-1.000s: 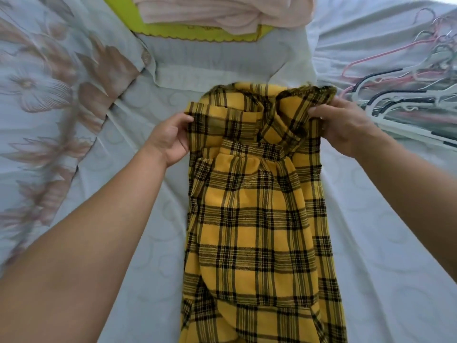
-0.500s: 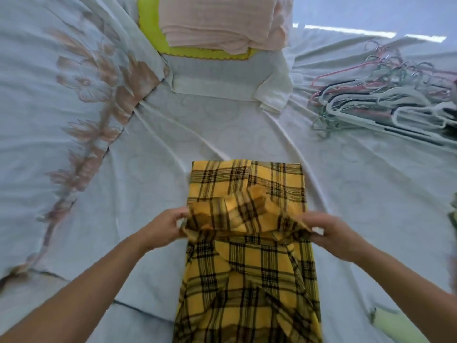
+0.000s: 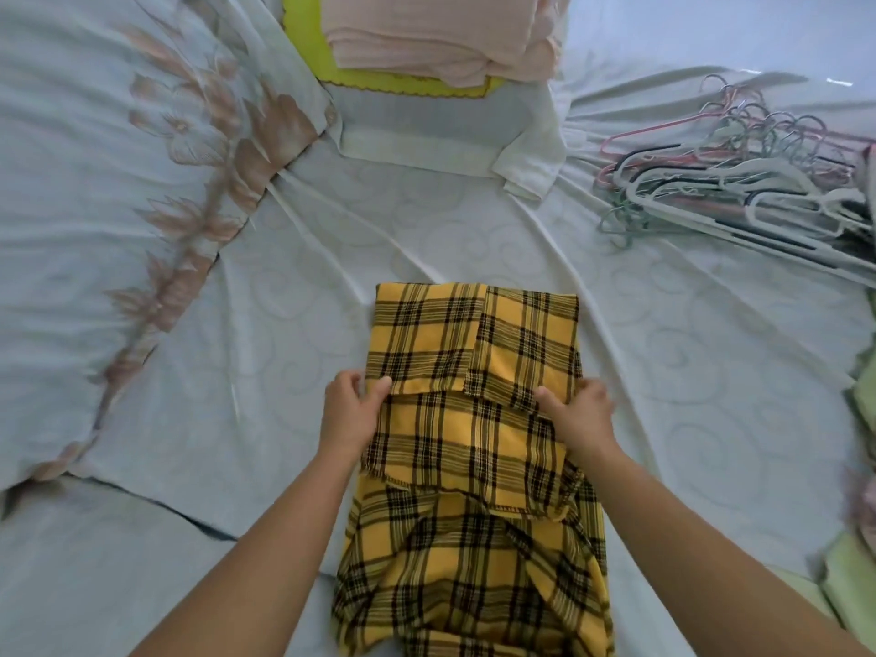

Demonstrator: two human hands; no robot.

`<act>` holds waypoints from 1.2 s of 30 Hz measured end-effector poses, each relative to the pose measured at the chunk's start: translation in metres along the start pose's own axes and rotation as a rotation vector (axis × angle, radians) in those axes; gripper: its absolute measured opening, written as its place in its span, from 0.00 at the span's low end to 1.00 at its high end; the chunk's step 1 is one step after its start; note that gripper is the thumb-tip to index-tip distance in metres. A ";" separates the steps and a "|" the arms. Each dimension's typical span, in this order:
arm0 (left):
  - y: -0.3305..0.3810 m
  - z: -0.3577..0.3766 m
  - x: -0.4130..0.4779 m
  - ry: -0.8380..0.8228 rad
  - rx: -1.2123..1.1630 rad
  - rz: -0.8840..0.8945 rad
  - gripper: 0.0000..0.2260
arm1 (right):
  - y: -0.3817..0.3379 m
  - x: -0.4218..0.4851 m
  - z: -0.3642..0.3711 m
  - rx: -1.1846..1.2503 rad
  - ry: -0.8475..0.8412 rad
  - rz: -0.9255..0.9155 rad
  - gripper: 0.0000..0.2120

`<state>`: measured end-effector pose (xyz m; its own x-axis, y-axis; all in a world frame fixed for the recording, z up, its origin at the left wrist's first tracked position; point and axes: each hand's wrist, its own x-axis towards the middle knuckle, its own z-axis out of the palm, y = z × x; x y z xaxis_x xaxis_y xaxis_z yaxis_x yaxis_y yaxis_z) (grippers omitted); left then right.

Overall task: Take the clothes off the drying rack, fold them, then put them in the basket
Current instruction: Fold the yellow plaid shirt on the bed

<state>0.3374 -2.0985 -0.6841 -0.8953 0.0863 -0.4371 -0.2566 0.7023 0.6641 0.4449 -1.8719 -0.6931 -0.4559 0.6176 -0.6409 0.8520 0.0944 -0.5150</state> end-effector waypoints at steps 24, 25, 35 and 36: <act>-0.010 0.043 0.006 -0.073 0.687 0.665 0.27 | 0.014 0.009 0.021 -0.191 0.292 -0.523 0.22; -0.009 0.049 0.004 -0.221 0.826 0.702 0.28 | 0.018 0.011 0.031 -0.324 0.266 -0.596 0.23; -0.041 0.031 -0.022 -0.097 0.314 0.355 0.28 | 0.049 -0.004 0.021 -0.328 0.122 -0.451 0.32; -0.054 0.026 -0.036 -0.024 0.175 0.174 0.27 | 0.059 -0.017 0.014 -0.227 0.188 -0.364 0.31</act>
<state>0.3925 -2.1210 -0.7196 -0.9109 0.2318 -0.3414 -0.0308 0.7868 0.6165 0.4999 -1.8884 -0.7208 -0.6986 0.6414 -0.3170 0.6899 0.4864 -0.5361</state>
